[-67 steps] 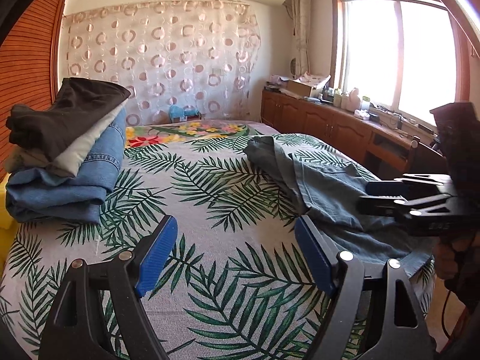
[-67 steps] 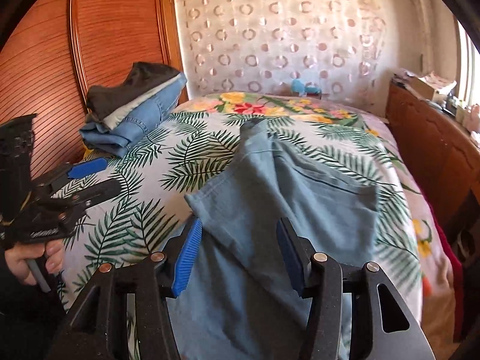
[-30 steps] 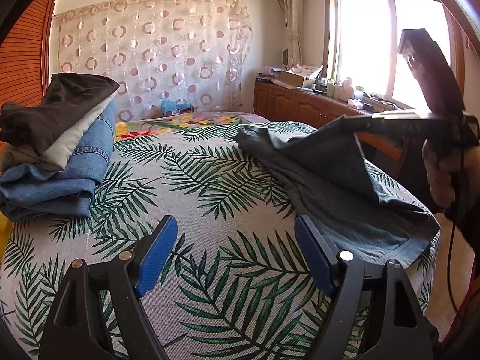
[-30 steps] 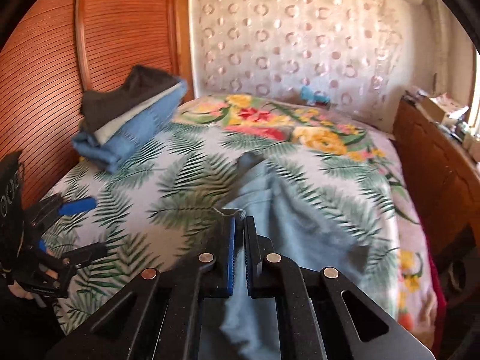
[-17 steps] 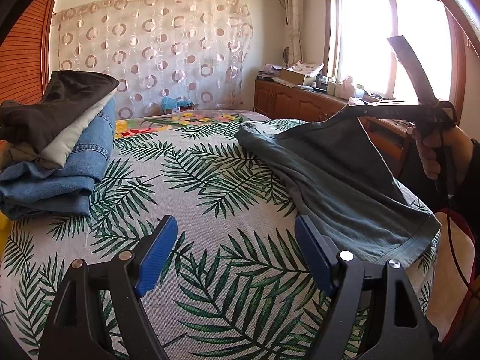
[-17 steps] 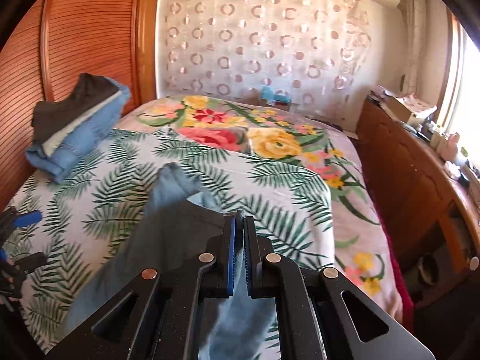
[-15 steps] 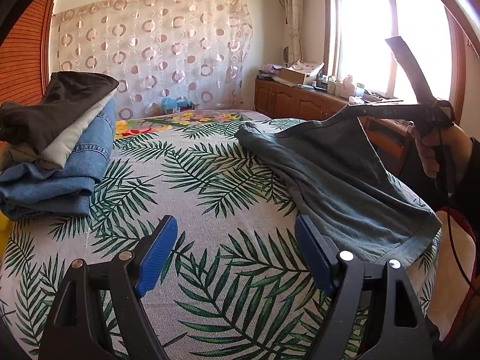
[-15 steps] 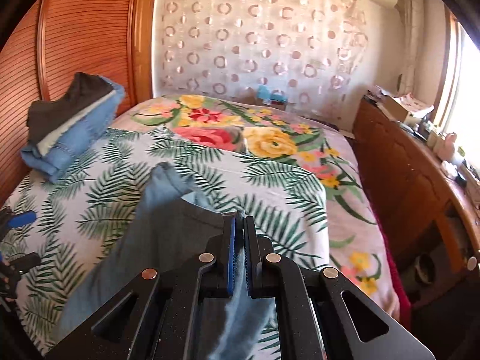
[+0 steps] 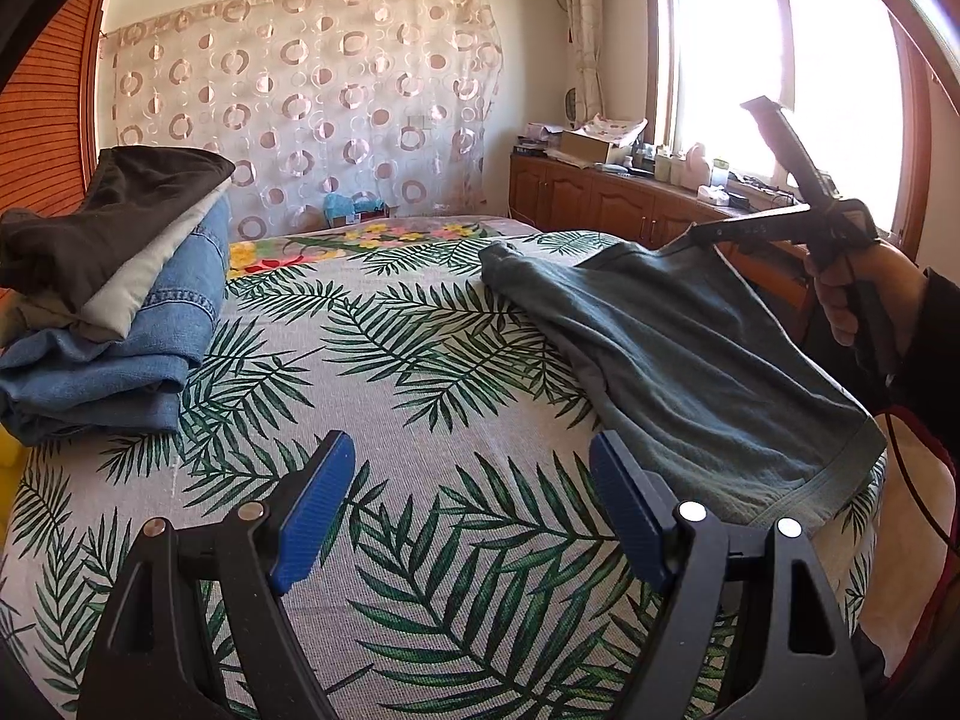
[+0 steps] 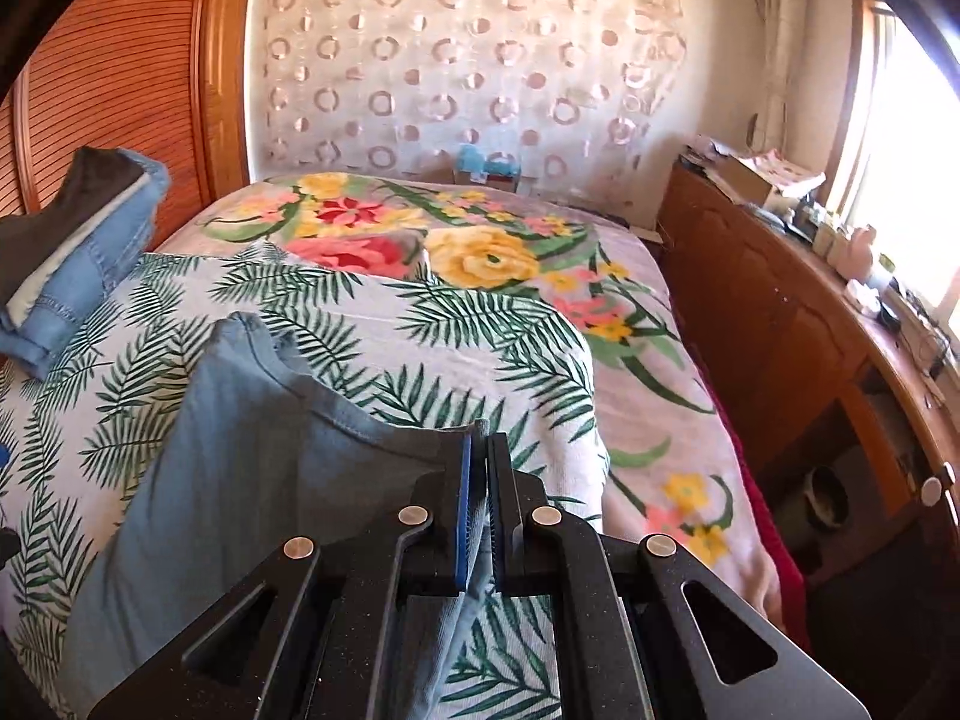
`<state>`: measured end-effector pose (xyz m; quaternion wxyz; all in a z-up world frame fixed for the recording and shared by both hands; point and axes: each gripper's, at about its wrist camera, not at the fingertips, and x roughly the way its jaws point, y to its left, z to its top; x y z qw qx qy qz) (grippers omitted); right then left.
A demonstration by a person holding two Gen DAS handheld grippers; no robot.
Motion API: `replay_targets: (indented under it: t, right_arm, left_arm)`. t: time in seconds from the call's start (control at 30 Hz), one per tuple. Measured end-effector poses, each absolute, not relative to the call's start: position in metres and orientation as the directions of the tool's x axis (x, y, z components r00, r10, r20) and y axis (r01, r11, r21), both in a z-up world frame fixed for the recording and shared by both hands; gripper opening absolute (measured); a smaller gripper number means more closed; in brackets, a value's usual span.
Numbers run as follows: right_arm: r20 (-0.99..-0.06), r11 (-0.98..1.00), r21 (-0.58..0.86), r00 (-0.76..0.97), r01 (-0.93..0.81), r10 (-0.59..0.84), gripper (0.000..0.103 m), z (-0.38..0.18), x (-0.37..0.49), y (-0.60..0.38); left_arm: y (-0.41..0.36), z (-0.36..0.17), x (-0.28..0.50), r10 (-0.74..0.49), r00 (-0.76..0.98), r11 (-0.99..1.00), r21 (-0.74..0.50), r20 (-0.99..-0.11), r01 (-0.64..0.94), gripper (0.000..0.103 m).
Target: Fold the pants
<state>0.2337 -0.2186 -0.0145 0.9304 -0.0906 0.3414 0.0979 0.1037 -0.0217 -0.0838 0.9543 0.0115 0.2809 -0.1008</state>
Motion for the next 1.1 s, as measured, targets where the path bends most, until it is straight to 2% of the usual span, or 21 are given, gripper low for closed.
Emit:
replay_targets:
  t: [0.1, 0.13, 0.17, 0.23, 0.27, 0.73, 0.93, 1.1]
  right_arm:
    - [-0.670, 0.968, -0.077, 0.731, -0.240, 0.128, 0.005, -0.016, 0.235, -0.219]
    - [-0.673, 0.968, -0.069, 0.728, -0.240, 0.133, 0.011, -0.015, 0.235, -0.220]
    - [-0.673, 0.970, -0.067, 0.729, -0.232, 0.128, 0.023, -0.014, 0.233, -0.222]
    - [-0.669, 0.972, -0.057, 0.732, -0.227, 0.131, 0.038, -0.011, 0.230, -0.225]
    - [-0.667, 0.971, -0.047, 0.731, -0.233, 0.143, 0.039, -0.011, 0.227, -0.227]
    - [-0.686, 0.962, 0.070, 0.687, -0.263, 0.238, 0.039, -0.043, 0.172, -0.256]
    - [-0.697, 0.961, 0.045, 0.681, -0.272, 0.226, 0.039, -0.048, 0.164, -0.263]
    - [-0.680, 0.963, 0.059, 0.696, -0.263, 0.232, 0.039, -0.037, 0.169, -0.266]
  left_arm:
    - [-0.022, -0.083, 0.104, -0.187, 0.822, 0.979, -0.037, -0.538, 0.199, 0.081]
    - [-0.022, -0.084, 0.104, -0.187, 0.821, 0.979, -0.037, -0.539, 0.199, 0.081]
    - [-0.022, -0.084, 0.104, -0.187, 0.820, 0.979, -0.037, -0.541, 0.199, 0.081]
    - [-0.022, -0.085, 0.105, -0.186, 0.818, 0.979, -0.035, -0.544, 0.199, 0.081]
    - [-0.022, -0.085, 0.105, -0.186, 0.818, 0.979, -0.034, -0.545, 0.200, 0.081]
    - [-0.026, -0.085, 0.109, -0.183, 0.795, 0.978, -0.020, -0.578, 0.210, 0.081]
    - [-0.028, -0.080, 0.123, -0.230, 0.761, 0.969, -0.067, -0.606, 0.239, 0.081]
    - [-0.042, -0.062, 0.144, -0.242, 0.761, 0.961, -0.040, -0.602, 0.274, 0.081]
